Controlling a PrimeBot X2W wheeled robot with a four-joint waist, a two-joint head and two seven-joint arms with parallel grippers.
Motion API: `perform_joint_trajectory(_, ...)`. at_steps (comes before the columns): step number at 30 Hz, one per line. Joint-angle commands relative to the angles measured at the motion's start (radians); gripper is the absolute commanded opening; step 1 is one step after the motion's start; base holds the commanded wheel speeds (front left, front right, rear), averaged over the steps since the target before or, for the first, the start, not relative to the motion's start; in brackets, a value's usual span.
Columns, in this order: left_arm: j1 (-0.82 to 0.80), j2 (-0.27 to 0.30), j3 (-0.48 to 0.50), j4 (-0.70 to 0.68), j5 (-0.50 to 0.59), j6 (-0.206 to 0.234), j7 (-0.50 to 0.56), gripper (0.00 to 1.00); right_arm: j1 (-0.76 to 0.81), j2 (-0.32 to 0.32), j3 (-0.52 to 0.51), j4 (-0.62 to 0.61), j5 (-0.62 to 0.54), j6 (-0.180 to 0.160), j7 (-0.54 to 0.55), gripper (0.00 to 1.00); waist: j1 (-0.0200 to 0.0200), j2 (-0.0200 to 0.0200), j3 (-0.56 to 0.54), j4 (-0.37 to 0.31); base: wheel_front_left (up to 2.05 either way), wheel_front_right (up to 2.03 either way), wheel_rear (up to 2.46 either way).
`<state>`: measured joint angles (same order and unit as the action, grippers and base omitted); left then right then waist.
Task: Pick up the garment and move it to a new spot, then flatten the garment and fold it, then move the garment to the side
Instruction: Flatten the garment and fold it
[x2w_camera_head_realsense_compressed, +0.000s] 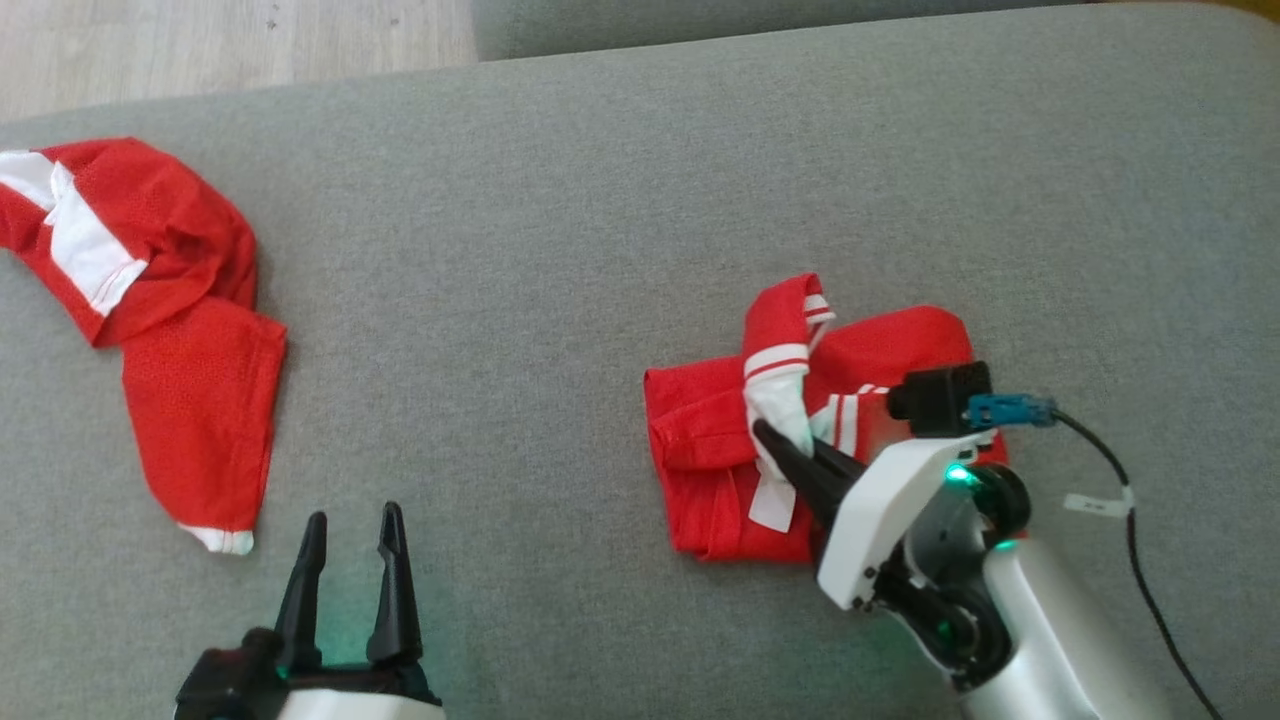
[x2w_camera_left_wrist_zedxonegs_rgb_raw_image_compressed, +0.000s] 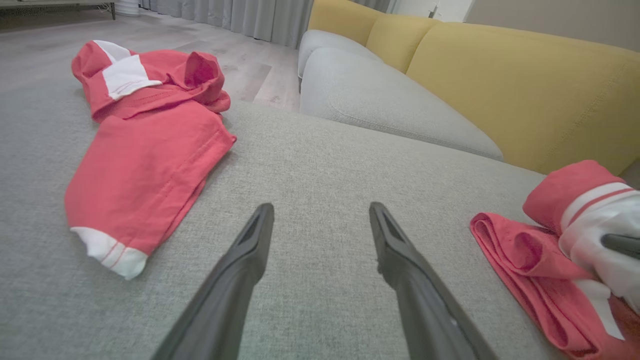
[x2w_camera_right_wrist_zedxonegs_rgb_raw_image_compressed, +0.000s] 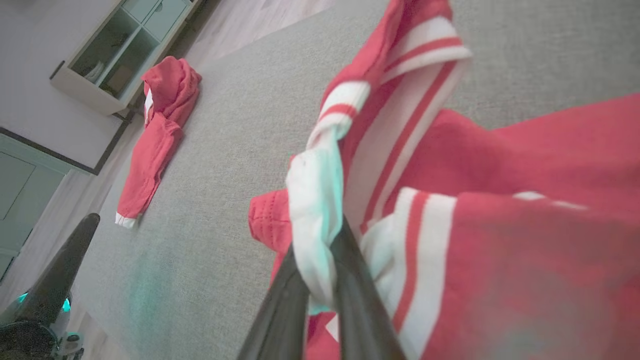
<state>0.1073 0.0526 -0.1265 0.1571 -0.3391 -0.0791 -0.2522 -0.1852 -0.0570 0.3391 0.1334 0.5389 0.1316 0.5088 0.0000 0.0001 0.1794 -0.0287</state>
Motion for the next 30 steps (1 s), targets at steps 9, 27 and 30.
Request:
perform_joint_trajectory(9,-0.008,-0.002,0.012,-0.004,0.009,0.009,-0.01,1.0,-0.042,0.007,0.145,-0.029,0.08,-0.001,-0.091,1.0,0.0,-0.0001,-0.032,-0.01,0.0,0.0,0.0)
perform_joint_trajectory(27,0.021,-0.002,-0.011,-0.002,0.003,0.018,-0.01,1.0,0.147,-0.033,-0.244,-0.165,-0.265,-0.001,-0.357,0.98,0.0,-0.0001,-0.101,0.026,0.0,0.0,0.0)
perform_joint_trajectory(30,0.017,-0.002,-0.018,0.0,0.002,0.017,-0.01,1.0,0.13,-0.064,-0.231,-0.059,-0.29,-0.001,-0.369,0.0,0.0,-0.0001,-0.1,0.035,0.0,0.0,0.0)
